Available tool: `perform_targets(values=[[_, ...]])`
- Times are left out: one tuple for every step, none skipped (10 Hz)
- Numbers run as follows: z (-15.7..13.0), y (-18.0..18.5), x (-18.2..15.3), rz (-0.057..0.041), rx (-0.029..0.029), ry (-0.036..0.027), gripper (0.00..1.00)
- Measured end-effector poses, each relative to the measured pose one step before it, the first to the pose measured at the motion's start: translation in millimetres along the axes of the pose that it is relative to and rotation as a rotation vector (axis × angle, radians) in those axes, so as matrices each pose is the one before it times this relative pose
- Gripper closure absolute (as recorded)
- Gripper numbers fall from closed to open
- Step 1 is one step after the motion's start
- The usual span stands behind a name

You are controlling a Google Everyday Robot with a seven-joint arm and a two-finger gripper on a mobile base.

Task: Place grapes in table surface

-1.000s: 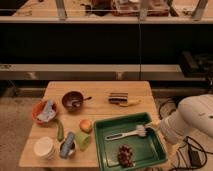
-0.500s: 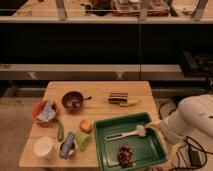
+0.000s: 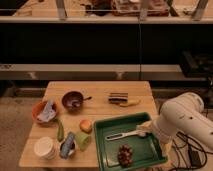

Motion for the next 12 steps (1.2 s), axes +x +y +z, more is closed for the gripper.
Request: perform_targets(values=[[-0.12,0.14,0.07,-0.00002,0.00031,0.00003,0.20],[-0.03,-0.04,-0.05,0.00031,0.00024,-0.00032,0.20],[0.07,-0.51,-0.30,-0.00120,-0.00010,-0.00037,0.20],[-0.19,-1.06,-0.82,-0.00371,0.00090,-0.00101,0.20],[0.35,-0.59,-1.25,-0.01148,0.00045,0.00325,0.20],[2.19,-3.87,-4.36,-0.04692,-0.00017,0.00892,0.20],[4.98,-7.54,-4.96,-0.04425,0.00467,0.00559,0.20],[4.15,-4.40,-0.29,-0.04256,0.00097,0.02016,0.20],[3.38,-4.52,-1.94,-0.04116,0.00363,0.02819,0.20],[5.68,-10.20,-6.37,-0.07429,0.00657,0.03739,0.20],[3.61,-8.02,-3.65,-0.06091,0.00637,0.02409,0.20],[2.90,-4.64,-3.54,-0.04341,0.00717,0.01428,0.20]])
